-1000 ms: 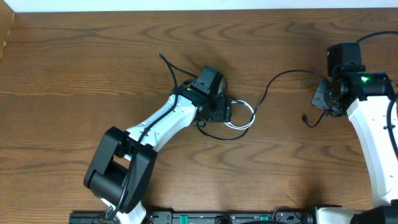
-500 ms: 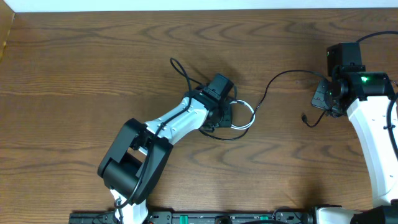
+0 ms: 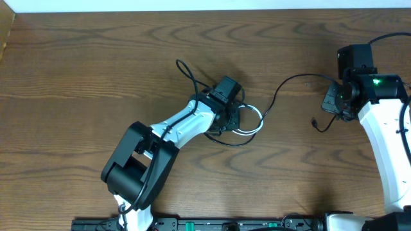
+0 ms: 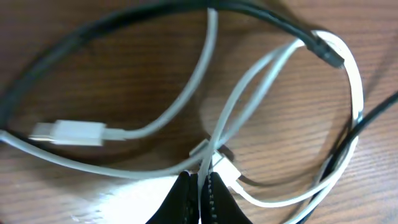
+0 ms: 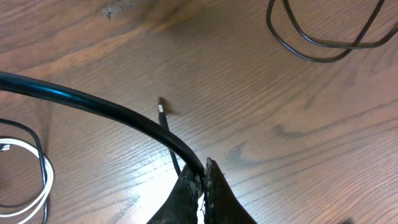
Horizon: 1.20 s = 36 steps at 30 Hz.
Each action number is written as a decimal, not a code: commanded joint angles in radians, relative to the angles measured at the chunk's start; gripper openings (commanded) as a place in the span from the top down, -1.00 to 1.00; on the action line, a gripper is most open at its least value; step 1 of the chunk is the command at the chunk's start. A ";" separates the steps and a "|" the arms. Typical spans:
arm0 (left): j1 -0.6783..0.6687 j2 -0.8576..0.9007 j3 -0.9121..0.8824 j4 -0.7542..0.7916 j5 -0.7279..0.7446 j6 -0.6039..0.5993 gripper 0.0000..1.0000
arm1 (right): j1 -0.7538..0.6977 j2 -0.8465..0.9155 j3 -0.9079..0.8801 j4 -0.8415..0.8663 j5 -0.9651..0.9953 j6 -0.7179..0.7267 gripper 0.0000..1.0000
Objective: Untangle cables
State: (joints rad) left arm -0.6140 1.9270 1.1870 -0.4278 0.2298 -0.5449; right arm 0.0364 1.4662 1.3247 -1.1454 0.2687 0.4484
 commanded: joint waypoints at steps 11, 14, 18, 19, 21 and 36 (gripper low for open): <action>0.392 -0.468 0.026 -0.231 -0.197 0.189 0.86 | -0.159 0.000 -0.001 -0.019 0.096 0.000 0.98; 0.536 -0.566 0.025 -0.243 -0.197 0.189 0.85 | -0.243 0.000 -0.001 -0.017 0.096 0.000 0.98; 0.733 -0.657 0.025 -0.250 -0.179 0.174 0.86 | -0.360 0.000 -0.001 -0.014 0.094 0.000 0.98; 0.781 -0.672 0.025 -0.249 -0.159 0.174 0.86 | -0.385 0.000 -0.001 -0.013 0.087 0.000 0.98; 0.854 -0.691 0.025 -0.253 -0.127 0.174 0.85 | -0.441 0.000 -0.001 -0.006 0.043 0.000 0.98; 0.772 -0.619 0.025 -0.287 0.290 0.199 0.85 | -0.471 0.000 -0.001 0.275 -0.353 -0.178 0.98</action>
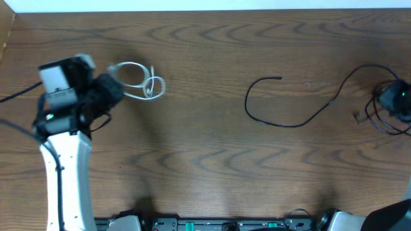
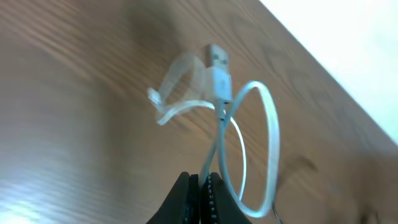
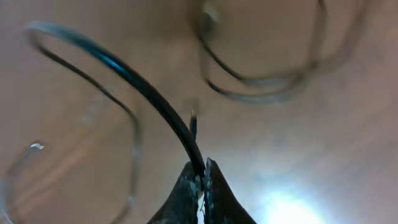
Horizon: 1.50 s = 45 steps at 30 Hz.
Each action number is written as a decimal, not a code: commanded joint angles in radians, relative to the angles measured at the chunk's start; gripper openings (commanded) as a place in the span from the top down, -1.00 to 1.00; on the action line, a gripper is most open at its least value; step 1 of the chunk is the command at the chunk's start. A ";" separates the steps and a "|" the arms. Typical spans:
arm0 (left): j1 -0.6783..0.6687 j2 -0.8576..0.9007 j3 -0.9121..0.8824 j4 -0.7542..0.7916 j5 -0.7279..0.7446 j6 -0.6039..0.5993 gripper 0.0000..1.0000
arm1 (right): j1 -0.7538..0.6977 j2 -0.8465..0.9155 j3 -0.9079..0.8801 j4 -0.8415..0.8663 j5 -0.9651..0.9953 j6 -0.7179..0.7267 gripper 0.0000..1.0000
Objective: Untangle cables
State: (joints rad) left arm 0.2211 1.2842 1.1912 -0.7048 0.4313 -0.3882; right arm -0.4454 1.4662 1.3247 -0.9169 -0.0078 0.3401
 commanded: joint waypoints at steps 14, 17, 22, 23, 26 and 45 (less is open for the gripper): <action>-0.336 0.091 0.021 -0.047 0.072 0.130 0.85 | -0.204 -0.128 0.077 0.396 0.080 0.153 0.98; -0.338 0.091 0.021 -0.047 0.072 0.130 0.85 | -0.289 -0.174 0.080 0.431 0.080 0.203 0.98; -0.338 0.091 0.021 -0.047 0.072 0.130 0.85 | -0.330 -0.169 0.084 0.419 0.037 0.221 0.98; -0.338 0.091 0.021 -0.047 0.072 0.130 0.86 | -0.327 -0.155 0.084 0.415 0.028 0.220 0.98; -0.338 0.091 0.021 -0.047 0.072 0.130 0.85 | -0.309 -0.116 0.084 0.391 0.014 0.201 0.98; -0.339 0.091 0.021 -0.058 0.074 0.130 0.85 | -0.175 0.194 0.084 0.276 -0.403 -0.093 -0.36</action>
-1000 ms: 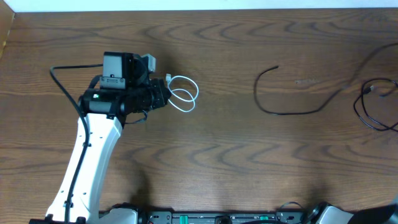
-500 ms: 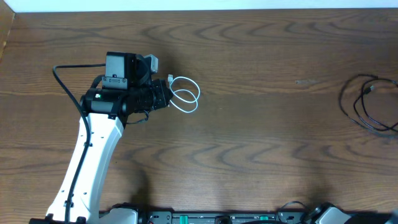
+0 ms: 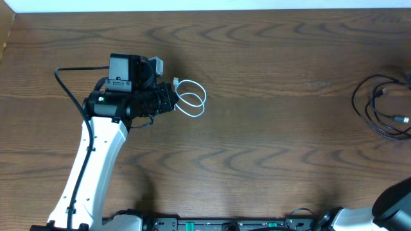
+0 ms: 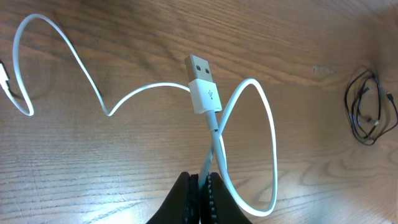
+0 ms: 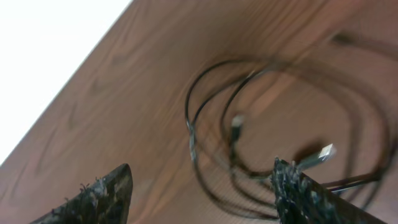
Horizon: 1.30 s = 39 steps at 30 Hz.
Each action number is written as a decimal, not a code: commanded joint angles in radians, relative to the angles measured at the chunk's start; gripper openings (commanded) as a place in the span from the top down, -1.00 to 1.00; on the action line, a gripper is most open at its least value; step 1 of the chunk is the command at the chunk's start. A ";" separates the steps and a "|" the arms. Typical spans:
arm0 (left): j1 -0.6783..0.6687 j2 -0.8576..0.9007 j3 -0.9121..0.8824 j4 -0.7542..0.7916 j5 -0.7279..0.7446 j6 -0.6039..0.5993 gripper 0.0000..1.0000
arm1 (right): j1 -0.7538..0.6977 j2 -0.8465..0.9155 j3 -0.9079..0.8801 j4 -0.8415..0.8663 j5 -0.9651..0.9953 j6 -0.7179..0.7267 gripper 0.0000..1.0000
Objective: Untangle cables
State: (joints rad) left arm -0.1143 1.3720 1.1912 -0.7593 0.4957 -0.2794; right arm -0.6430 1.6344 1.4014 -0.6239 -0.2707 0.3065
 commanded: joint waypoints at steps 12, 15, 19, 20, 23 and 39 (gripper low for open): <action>-0.128 0.004 0.021 0.154 0.127 0.020 0.86 | 0.208 0.066 0.006 -0.228 -0.369 -0.301 -0.61; -0.204 0.004 0.021 0.220 0.155 0.021 0.85 | 0.293 0.066 0.003 -0.299 -0.368 -0.382 -0.65; -0.325 0.003 0.021 0.287 0.171 0.063 0.85 | 0.417 0.066 -0.012 -0.362 -0.368 -0.492 -0.67; -0.353 0.002 0.021 0.293 0.171 0.102 0.85 | 0.449 0.066 -0.016 -0.373 -0.368 -0.513 -0.71; -0.408 -0.005 0.023 0.294 0.171 0.174 0.85 | 0.526 0.066 -0.017 -0.386 -0.369 -0.524 -0.72; -0.426 -0.103 0.026 0.244 -0.168 0.172 0.85 | 0.811 0.066 -0.017 -0.414 -0.476 -0.458 -0.69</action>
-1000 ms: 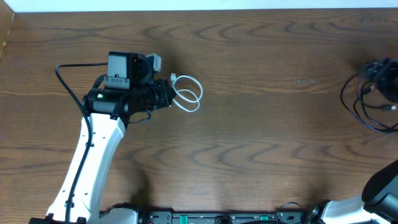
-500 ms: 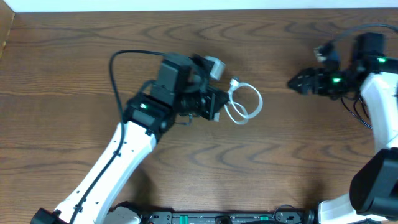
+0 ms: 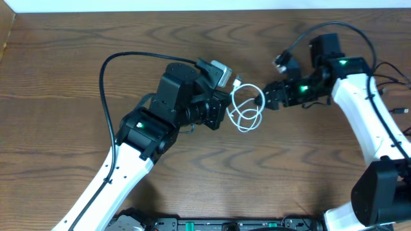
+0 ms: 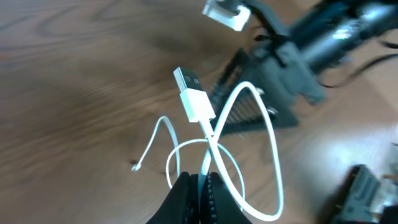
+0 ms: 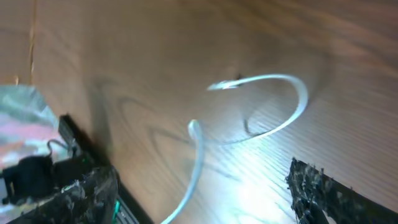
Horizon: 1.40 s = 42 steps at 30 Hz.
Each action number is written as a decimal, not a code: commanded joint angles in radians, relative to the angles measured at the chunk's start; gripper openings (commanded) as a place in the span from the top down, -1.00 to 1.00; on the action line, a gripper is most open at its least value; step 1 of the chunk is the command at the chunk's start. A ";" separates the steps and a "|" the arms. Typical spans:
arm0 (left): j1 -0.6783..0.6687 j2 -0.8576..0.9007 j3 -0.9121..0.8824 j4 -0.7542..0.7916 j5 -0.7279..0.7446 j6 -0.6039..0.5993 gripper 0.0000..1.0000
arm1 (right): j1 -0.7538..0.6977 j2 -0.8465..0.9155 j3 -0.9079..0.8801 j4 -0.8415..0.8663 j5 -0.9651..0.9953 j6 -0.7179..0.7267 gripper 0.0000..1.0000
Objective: Untangle cables
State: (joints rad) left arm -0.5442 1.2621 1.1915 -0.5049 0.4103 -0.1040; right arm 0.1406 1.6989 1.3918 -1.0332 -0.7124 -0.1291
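Note:
My left gripper [image 3: 226, 110] is shut on the white cable [image 3: 247, 110] just right of the table's middle. Its loops hang in front of the jaws, with the USB plug [image 4: 193, 99] sticking up. In the left wrist view the gripper [image 4: 200, 180] pinches the cable where two strands cross. My right gripper [image 3: 262, 101] is open at the far side of the loops. In the right wrist view a strand of white cable [image 5: 198, 146] runs between its spread fingers [image 5: 93, 193]. The black cable [image 3: 399, 110] lies at the right edge, mostly hidden.
The wooden table [image 3: 192, 38] carries nothing else besides the two cables. The left arm's own black lead [image 3: 106, 70] arcs over the left half. The right arm [image 3: 359, 109] reaches in from the lower right.
My left gripper has carried the white cable from left of centre to just right of centre. My right gripper, still open, has come from the black cable at the right edge to the white loops.
Both cables lay tangled at the centre, left gripper shut on the white one, right on the black. Then they were apart, white far left, black to the right. Then the black lay let go at the right edge. Now both grippers meet at the white cable.

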 commanded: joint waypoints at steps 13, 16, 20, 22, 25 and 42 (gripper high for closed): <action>0.004 0.051 0.021 -0.132 -0.258 -0.006 0.85 | 0.068 0.002 -0.007 0.024 -0.025 -0.021 -0.64; 0.004 0.058 0.021 -0.136 -0.258 -0.006 0.85 | 0.069 0.002 -0.007 0.027 -0.045 -0.014 -0.64; 0.003 0.059 0.021 -0.134 -0.238 -0.032 0.85 | 0.070 0.002 -0.007 0.039 -0.089 -0.014 -0.65; 0.003 0.059 0.021 -0.130 -0.209 -0.032 0.85 | 0.070 0.002 -0.007 0.045 -0.088 -0.014 -0.65; 0.003 0.059 0.021 -0.116 -0.142 -0.032 0.86 | 0.074 0.002 -0.007 0.056 -0.087 -0.013 -0.60; 0.023 0.052 0.021 -0.038 0.068 0.018 0.86 | 0.118 0.002 -0.059 0.020 0.875 0.443 -0.37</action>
State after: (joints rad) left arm -0.5331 1.3167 1.1915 -0.5320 0.4667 -0.1070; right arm 0.2642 1.6989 1.3685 -0.9939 -0.2615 0.0799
